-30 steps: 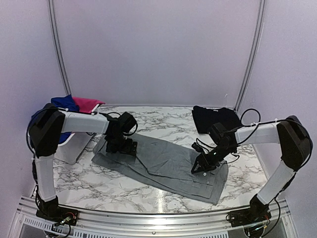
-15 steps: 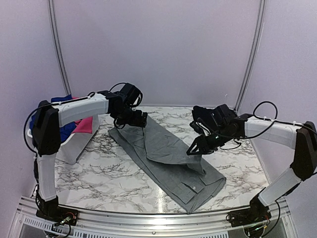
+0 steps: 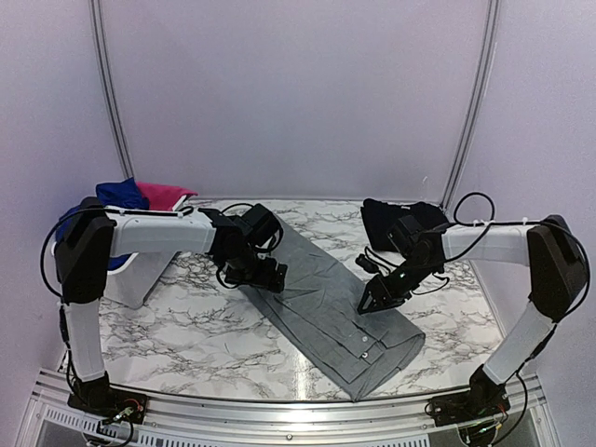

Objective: Fold and stack the mixed laundry pile
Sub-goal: Rotate the rectangle-folded shirt at the center of the board.

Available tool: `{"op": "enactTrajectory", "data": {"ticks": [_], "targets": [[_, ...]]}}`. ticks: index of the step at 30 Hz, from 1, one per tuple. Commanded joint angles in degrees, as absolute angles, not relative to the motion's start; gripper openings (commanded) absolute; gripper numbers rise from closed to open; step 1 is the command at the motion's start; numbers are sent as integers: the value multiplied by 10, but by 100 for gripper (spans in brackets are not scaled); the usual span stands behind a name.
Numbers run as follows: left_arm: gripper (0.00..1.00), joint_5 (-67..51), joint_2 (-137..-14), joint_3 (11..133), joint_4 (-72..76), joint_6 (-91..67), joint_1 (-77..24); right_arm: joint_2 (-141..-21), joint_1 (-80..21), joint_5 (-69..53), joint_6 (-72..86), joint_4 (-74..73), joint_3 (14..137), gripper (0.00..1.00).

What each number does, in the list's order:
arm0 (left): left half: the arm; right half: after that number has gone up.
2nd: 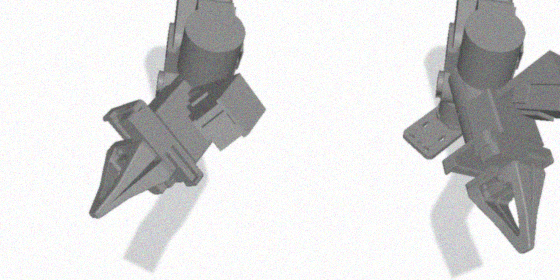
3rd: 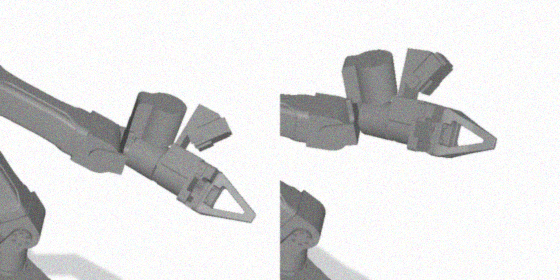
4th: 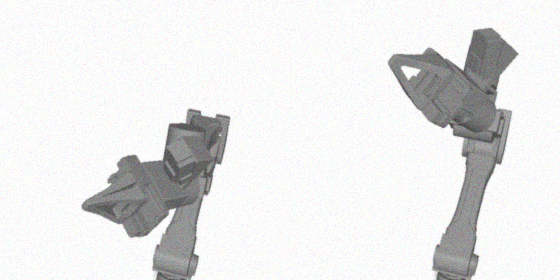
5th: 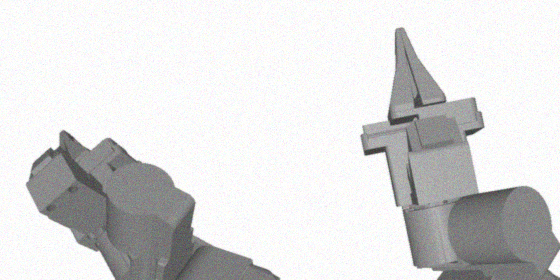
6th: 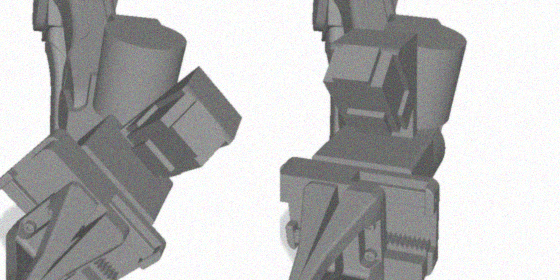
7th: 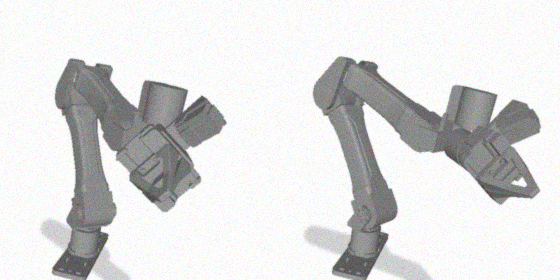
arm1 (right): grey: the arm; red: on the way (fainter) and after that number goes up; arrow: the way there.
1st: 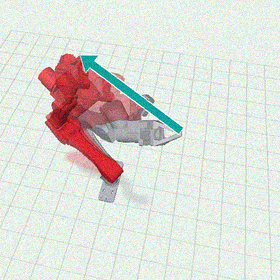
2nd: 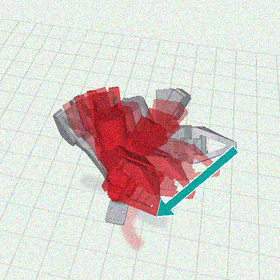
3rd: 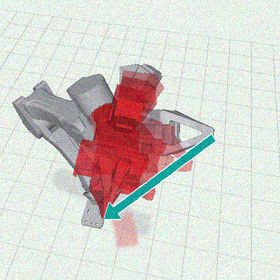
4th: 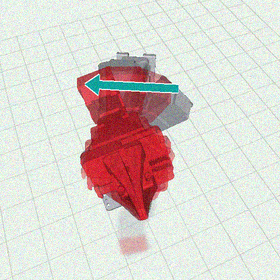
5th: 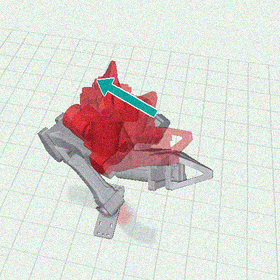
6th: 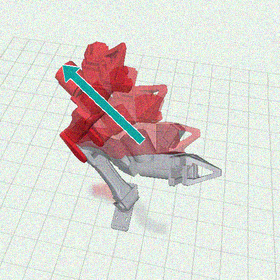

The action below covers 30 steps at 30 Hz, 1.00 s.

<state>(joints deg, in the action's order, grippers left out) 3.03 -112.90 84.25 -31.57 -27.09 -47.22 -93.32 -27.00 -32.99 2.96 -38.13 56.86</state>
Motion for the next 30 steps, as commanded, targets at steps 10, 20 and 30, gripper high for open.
{"op": "enactTrajectory", "data": {"ticks": [10,20,30], "targets": [[99,29,-1288,956,-325,-214,-394,-990,-396,-392,146,-255,521,45],[99,36,-1294,1112,-352,-140,-333,-1028,-411,-396,149,-281,734,50],[99,-18,-1187,980,-335,-188,-386,-1006,-365,-323,50,-349,671,48]]}}
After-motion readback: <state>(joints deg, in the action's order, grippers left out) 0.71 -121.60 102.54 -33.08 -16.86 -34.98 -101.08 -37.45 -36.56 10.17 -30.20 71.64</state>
